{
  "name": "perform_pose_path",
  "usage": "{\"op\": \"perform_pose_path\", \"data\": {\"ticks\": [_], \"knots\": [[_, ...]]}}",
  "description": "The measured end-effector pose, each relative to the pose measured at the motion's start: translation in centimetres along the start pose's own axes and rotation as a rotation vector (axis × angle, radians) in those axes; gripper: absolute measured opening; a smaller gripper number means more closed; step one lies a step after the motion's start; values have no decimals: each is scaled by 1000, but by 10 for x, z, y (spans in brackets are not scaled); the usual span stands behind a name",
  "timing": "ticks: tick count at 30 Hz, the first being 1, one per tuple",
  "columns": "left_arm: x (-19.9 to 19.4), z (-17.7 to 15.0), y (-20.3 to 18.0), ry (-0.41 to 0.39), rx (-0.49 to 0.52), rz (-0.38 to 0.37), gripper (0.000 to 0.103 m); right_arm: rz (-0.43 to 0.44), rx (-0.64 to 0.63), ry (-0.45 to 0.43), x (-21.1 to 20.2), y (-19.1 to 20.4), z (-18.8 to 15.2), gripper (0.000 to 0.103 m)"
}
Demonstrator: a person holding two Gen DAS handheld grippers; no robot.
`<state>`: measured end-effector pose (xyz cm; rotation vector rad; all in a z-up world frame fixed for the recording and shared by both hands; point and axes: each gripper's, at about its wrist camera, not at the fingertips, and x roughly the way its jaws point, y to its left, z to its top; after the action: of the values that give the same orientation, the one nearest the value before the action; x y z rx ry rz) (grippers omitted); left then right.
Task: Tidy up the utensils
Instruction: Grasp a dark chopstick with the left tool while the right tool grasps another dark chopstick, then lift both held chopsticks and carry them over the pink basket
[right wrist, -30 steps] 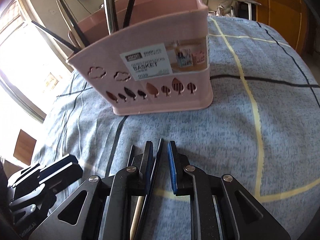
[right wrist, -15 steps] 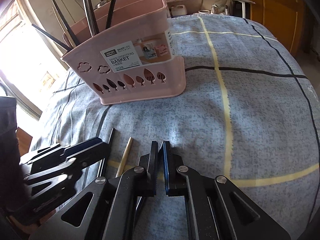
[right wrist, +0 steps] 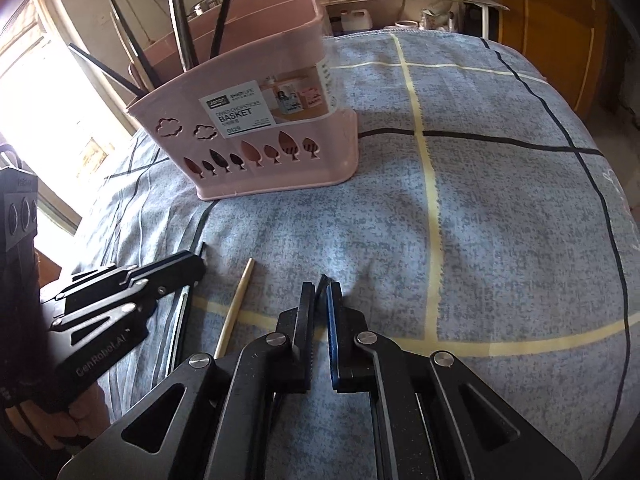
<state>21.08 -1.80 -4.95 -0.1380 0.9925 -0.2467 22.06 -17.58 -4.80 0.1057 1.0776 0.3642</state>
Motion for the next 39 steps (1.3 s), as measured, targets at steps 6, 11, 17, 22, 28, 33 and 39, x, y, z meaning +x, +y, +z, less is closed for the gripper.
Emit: {"op": "perform_pose_path", "data": {"ticks": [6,11,17,22,28,33,39], "knots": [[-5,-2,14,19,-23,8,6,-18,15,21,-2,3,-6,10],[1,3,5,40,30,31,6,-30,2,52,3,13,-3,11],[4,6,0,48,66,45,6,-75,-50,51,8,25,-2,8],[4,9,-1,50,54,37,6,-52,-34,52,8,23,1,7],[-28,18,-1,-18,37,-7,5,-6,-23,-10,-15,19,10,6],[-71,33,-6,-107,36,-48,4,10,-31,-102,-51,21,25,5],[-123,53,-11,-218,47,-84,4,21,-57,-240,-101,33,42,4]]}}
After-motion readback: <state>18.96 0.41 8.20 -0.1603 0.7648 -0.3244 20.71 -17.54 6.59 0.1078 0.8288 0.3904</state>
